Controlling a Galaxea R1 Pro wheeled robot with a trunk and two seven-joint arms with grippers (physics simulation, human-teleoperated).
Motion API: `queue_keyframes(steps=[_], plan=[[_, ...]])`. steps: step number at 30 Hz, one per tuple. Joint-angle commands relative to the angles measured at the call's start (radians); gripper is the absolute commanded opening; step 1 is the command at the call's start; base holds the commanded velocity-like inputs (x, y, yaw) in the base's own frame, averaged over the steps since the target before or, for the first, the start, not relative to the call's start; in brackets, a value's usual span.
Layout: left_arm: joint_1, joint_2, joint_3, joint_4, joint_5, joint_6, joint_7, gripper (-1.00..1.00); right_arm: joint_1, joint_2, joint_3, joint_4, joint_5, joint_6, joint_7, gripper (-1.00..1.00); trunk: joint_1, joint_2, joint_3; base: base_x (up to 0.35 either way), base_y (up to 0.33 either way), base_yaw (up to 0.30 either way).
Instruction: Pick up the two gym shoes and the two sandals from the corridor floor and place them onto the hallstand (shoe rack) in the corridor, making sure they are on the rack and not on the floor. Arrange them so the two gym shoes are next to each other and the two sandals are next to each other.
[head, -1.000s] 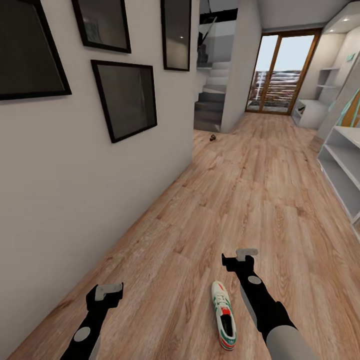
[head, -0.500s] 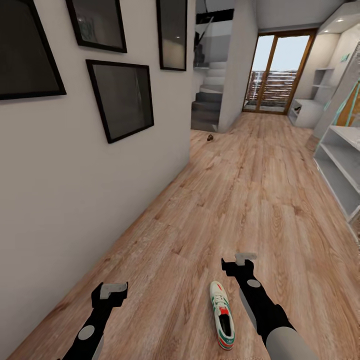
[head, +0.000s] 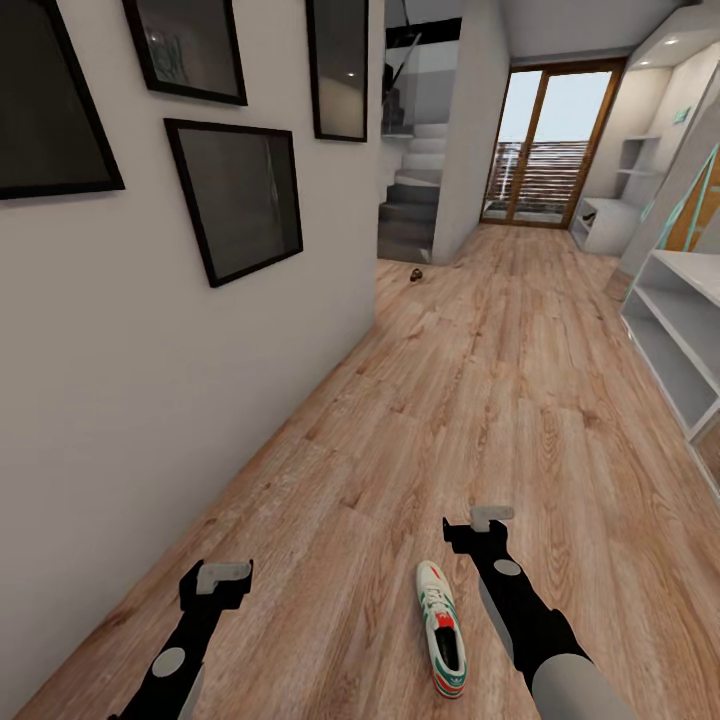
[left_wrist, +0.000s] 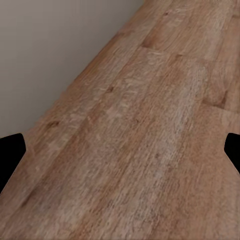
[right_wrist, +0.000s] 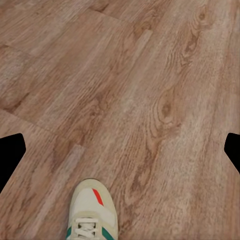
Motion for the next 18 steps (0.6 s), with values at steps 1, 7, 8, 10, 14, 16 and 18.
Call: queue_keyframes(steps=[1,7,8,10,14,16,18], plan=[[-0.001,-0.001,0.005,0.0,-0.011,-0.004,-0.001,1.0,0.0,0.001,-0.004,-0.001,0.01,0.003,0.0,1.0,0.0,0.0,-0.001,0.0,0.0,-0.003],[-0.002,-0.001,0.005,-0.003,-0.01,-0.003,-0.004,1.0,0.0,0.001,-0.003,-0.001,0.01,0.003,0.0,1.0,0.015,-0.028,-0.013,0.0,0.0,-0.002],[-0.002,-0.001,0.005,-0.004,-0.01,-0.002,-0.007,1.0,0.0,0.001,-0.003,-0.001,0.01,0.003,0.0,1.0,0.019,-0.035,-0.016,0.0,0.0,0.0],[-0.003,-0.001,0.005,-0.004,-0.009,-0.001,-0.009,1.0,0.0,0.001,-0.003,-0.001,0.01,0.004,0.0,1.0,0.027,-0.049,-0.023,0.0,0.0,0.0],[-0.007,-0.005,0.005,-0.007,-0.009,0.003,-0.014,1.0,0.0,0.001,-0.003,0.0,0.01,0.004,-0.001,1.0,0.042,-0.077,-0.035,0.0,0.0,0.0],[-0.021,-0.007,0.005,-0.011,-0.009,0.008,-0.019,1.0,0.0,0.001,-0.003,0.0,0.01,0.003,-0.001,1.0,0.05,-0.091,-0.042,0.0,0.0,0.0],[-0.036,-0.009,0.005,-0.013,-0.009,0.017,-0.023,1.0,0.0,0.001,-0.003,0.001,0.01,0.003,-0.001,1.0,0.057,-0.105,-0.049,0.0,0.0,0.008]])
